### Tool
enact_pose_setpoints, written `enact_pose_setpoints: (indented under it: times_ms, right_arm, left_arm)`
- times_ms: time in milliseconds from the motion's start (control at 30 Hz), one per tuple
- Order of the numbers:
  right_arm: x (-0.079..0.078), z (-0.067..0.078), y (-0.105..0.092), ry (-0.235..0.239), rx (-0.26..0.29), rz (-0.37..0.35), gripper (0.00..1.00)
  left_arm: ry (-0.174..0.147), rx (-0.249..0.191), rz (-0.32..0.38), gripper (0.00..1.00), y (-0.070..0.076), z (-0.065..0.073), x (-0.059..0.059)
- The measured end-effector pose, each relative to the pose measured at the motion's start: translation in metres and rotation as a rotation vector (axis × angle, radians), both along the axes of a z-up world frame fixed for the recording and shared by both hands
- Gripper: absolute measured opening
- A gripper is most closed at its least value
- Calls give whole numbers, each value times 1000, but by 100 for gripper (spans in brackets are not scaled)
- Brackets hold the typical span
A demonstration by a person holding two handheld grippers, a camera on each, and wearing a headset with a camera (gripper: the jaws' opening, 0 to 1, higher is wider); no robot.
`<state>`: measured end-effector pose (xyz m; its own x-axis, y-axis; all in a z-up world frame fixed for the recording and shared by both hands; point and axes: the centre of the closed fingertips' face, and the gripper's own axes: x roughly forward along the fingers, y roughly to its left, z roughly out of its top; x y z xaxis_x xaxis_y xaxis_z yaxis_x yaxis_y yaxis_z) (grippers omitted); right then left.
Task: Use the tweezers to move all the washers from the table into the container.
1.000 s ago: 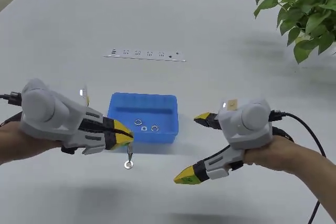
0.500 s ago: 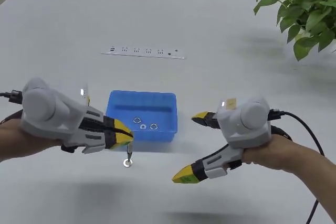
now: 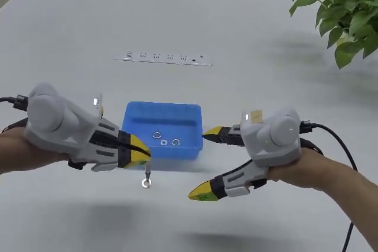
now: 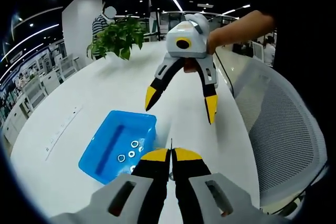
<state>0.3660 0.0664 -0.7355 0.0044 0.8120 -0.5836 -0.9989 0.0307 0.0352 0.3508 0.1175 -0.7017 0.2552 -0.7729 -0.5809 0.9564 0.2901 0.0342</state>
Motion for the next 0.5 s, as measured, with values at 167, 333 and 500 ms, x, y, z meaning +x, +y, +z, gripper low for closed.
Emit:
enact_pose_setpoints:
  times_ms: [167,333,500]
  right_arm:
    - [-2,0,13,-30,5,49,64]
    - [-6,0,27,-43,18,97,54]
    - [-11,-6,37,-52,13,145,45]
  left_arm:
    - [8,6,-9,6,1,0,-1]
    - [12,11,-16,6,3,0,-2]
    - [19,10,-21,5,4,-1,-3]
